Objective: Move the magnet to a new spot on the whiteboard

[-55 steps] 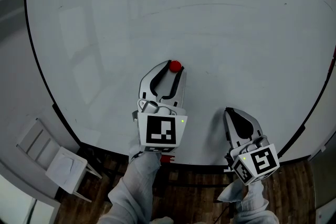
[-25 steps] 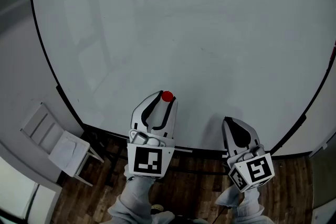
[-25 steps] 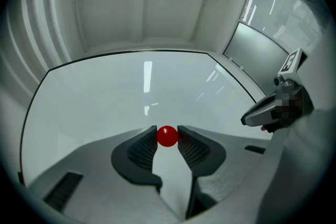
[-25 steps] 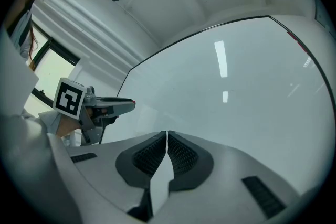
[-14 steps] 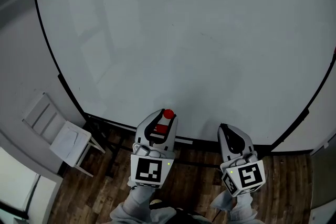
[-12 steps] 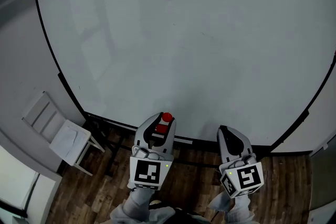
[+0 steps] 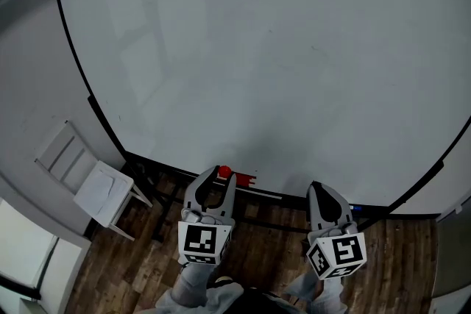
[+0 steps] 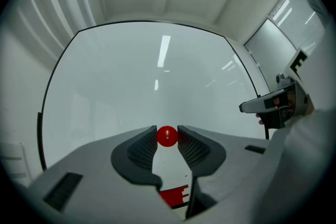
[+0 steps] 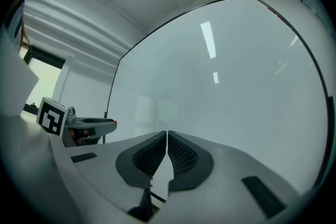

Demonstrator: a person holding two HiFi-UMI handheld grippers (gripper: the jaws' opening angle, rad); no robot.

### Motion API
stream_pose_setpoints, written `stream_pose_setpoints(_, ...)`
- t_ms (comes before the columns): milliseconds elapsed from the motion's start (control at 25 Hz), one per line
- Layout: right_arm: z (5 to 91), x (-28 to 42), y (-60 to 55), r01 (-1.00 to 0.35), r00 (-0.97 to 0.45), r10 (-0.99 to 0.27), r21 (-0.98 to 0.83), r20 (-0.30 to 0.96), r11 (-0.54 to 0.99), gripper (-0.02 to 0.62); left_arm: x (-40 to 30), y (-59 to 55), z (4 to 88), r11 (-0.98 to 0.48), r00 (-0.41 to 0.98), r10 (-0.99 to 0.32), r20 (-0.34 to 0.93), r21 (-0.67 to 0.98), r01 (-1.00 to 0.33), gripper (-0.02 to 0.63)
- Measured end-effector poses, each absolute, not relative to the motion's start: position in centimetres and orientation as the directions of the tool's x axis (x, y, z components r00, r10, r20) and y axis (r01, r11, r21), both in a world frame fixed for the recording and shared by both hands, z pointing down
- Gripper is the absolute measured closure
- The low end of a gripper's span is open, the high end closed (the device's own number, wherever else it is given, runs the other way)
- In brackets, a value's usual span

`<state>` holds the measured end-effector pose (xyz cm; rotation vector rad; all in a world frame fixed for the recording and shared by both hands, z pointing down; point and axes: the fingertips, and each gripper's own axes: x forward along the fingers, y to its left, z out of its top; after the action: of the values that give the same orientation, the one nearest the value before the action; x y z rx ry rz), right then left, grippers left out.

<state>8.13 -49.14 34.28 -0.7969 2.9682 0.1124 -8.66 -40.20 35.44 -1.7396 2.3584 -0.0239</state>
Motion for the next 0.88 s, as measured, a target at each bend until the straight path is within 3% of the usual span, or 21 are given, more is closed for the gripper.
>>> stream_pose_setpoints(880, 33.6, 3.3, -47.8, -0.504, -0.863, -0.502, 0.021, -0.055, 0.864, 0.565, -19.4, -41.9, 28.5, 0.385, -0.326, -0.908, -0.264, -0.211, -0.899, 0.48)
